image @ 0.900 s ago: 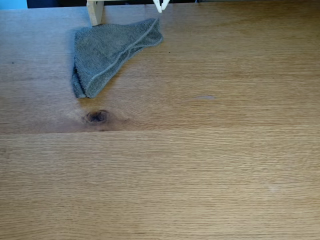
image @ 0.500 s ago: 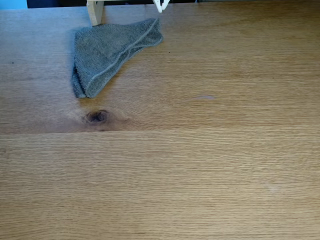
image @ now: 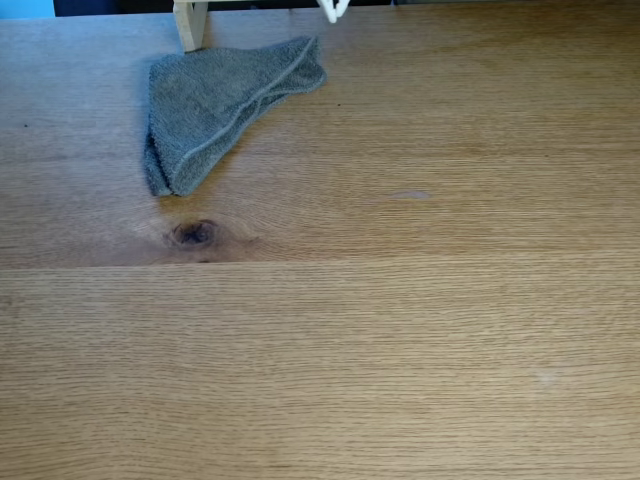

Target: Clean the area in front of the robot

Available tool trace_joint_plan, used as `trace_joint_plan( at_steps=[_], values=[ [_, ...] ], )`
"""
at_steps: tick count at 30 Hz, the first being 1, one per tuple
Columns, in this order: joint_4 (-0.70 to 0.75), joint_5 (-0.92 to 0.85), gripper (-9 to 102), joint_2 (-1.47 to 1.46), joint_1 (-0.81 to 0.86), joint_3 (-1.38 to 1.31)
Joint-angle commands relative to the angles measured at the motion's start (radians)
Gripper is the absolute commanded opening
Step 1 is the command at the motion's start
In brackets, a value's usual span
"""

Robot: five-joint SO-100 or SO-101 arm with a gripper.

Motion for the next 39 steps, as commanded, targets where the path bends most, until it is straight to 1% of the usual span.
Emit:
trace_joint_plan(
  at_steps=[1, 3, 10, 12, 15, 20, 24, 28, 32, 39],
  values=[
    [-0.087, -0.054, 4, 0.006, -0.034, 0.115],
    [-0.123, -0.091, 7, 0.005, -0.046, 0.115],
    [-0.316, -0.170, 8, -0.153, -0.035, 0.112],
    [-0.345, -0.179, 9, -0.201, -0.037, 0.087],
    [-0.347, -0.153, 8, -0.293, -0.061, -0.018],
    [-0.331, -0.104, 10, -0.506, -0.121, -0.290],
    [-0.339, -0.087, 11, -0.726, -0.112, -0.518],
    [-0.377, -0.072, 11, -0.910, 0.012, -0.707],
    [-0.430, -0.081, 12, -1.066, 0.219, -0.828],
    [-0.394, -0.112, 21, -1.321, 0.557, -0.931]
  ],
)
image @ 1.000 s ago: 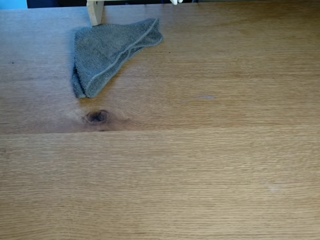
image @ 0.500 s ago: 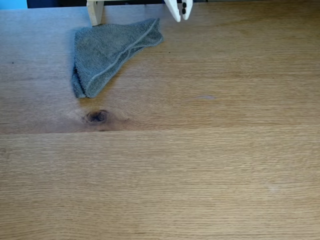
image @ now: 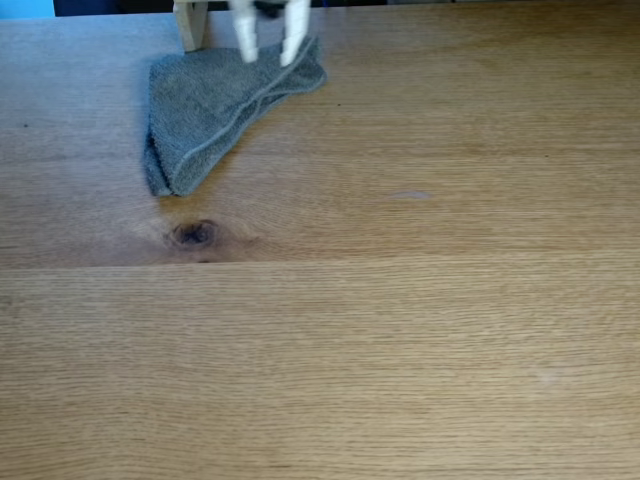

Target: Clean the area in front of the robot

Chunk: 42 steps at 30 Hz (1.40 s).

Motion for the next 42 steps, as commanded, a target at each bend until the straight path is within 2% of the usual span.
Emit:
trace_joint_plan(
  at_steps=[1, 8, 16, 25, 30, 35, 42],
  values=[
    [0.009, -0.032, 22, -0.103, 0.184, -0.123],
    [0.000, -0.110, 29, -0.298, 0.377, -0.130],
    [-0.133, -0.210, 25, -0.457, 0.495, -0.133],
    [-0.275, -0.298, 21, -0.623, 0.512, -0.133],
    [-0.301, -0.322, 12, -0.653, 0.518, -0.133],
    [-0.318, -0.344, 0, -0.626, 0.518, -0.133],
    [-0.302, -0.333, 0, -0.479, 0.503, -0.133]
  ],
)
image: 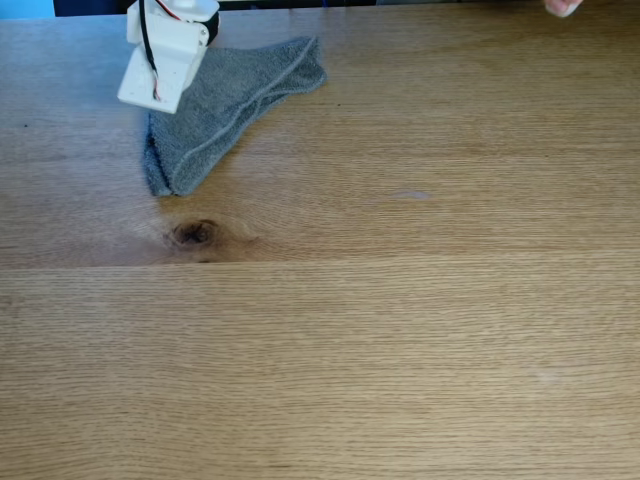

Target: Clean the area in front of the robot

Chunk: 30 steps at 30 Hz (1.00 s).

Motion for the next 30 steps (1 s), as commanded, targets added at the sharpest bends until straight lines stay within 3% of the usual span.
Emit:
trace_joint_plan(
  at_steps=[1, 10, 20, 26, 30],
  values=[
    [0.021, 0.014, 0, 0.178, -0.003, -0.080],
    [0.272, 0.156, 0, 0.495, -0.178, -0.080],
    [0.508, 0.396, 0, 0.769, -0.549, -0.080],
    [0.534, 0.437, 0, 0.816, -0.661, -0.080],
    [0.462, 0.391, 0, 0.746, -0.561, -0.080]
  ],
)
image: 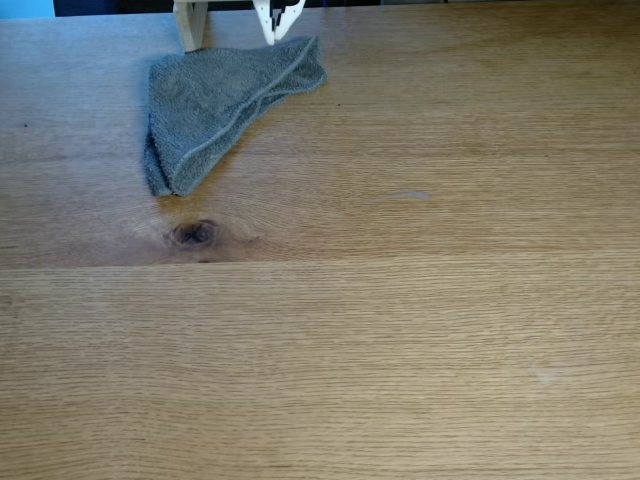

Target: Clean the area in front of the robot

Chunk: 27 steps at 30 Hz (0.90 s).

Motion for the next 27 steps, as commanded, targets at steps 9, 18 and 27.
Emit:
trace_joint_plan(
  at_steps=[9, 18, 27],
  values=[
    [-0.206, -0.172, 17, -0.210, 0.388, -0.080],
    [-0.247, -0.249, 43, -0.310, 0.558, -0.080],
    [-0.411, -0.373, 47, -0.643, 0.676, -0.072]
  ],
)
